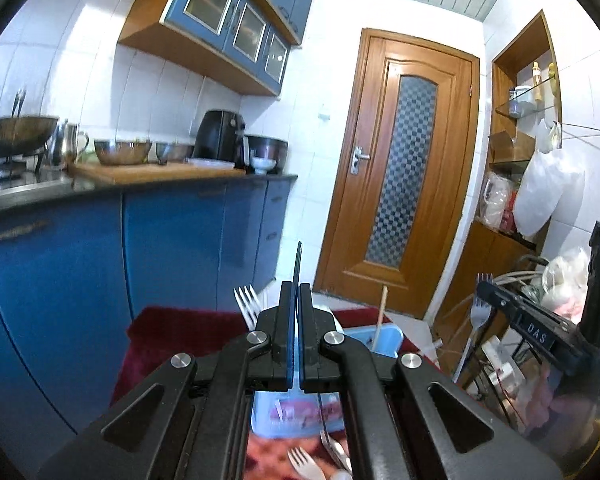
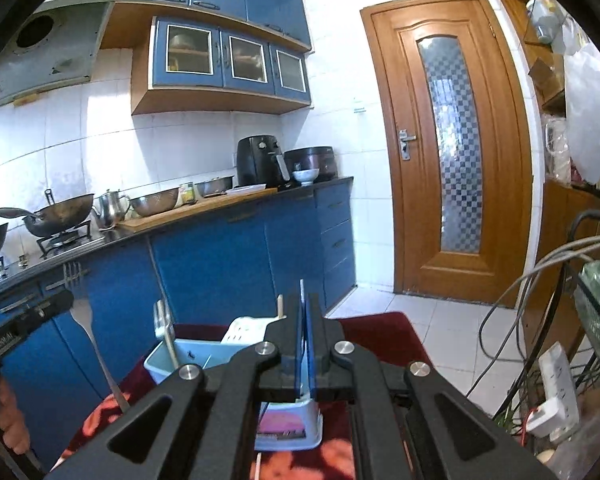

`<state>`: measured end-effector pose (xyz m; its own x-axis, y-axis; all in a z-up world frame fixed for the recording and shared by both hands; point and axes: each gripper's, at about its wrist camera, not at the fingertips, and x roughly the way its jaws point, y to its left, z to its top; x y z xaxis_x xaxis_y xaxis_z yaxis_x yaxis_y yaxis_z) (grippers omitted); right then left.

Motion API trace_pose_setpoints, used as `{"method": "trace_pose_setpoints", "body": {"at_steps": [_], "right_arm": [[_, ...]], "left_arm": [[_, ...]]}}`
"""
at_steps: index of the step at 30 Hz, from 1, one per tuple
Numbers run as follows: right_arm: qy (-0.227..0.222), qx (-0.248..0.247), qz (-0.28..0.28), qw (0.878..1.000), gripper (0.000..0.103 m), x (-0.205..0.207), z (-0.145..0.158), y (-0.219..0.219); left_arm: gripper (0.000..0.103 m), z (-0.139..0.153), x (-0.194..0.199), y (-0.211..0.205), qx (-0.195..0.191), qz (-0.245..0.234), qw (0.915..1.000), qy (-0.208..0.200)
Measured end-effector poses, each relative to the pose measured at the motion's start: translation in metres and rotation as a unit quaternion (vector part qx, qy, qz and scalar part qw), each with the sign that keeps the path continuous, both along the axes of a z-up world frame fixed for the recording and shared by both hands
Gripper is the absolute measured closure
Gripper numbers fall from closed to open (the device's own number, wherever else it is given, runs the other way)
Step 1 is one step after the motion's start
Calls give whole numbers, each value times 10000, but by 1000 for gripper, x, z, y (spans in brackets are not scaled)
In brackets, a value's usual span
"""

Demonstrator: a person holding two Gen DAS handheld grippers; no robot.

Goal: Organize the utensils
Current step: 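Lower the fork into the box with the left tool while the right tool drops its chopstick in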

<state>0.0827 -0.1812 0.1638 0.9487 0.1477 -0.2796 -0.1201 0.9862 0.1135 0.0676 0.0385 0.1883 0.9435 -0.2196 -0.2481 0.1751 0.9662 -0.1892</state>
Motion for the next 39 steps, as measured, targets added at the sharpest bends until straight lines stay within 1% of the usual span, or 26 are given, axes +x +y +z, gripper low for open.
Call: {"method": "trace_pose_setpoints", "body": {"at_steps": [4,8,14,18,21,28,35,39], "right_arm": [[-135,-111,-206,9996,100,15,6,1],[-316,-222,-438,9983,100,30,12,3],[-553,-555,-728,9943,100,53,8,10],[-551,-567,-721,9943,99,68,-4,14],[-460,-506,-658,9955,99,74,-14,15],[-281,-682,-457,9962,99,79,-36,25],[-37,-785,-257,9966,99,80,-55,31],[133,-725,-188,9971,99,84,-62,32]], "left_arm": [[103,18,20,-2,97,133,9997,-164],[103,26,42,-4,162,257,9994,-192],[103,21,66,-11,324,431,9981,-287],[103,16,78,-12,384,488,9975,-325],[103,11,85,-13,412,515,9974,-294],[103,-14,95,-15,468,508,9976,-111],[103,-53,109,-15,395,433,9977,344],[103,-71,114,-12,325,395,9971,555]]}}
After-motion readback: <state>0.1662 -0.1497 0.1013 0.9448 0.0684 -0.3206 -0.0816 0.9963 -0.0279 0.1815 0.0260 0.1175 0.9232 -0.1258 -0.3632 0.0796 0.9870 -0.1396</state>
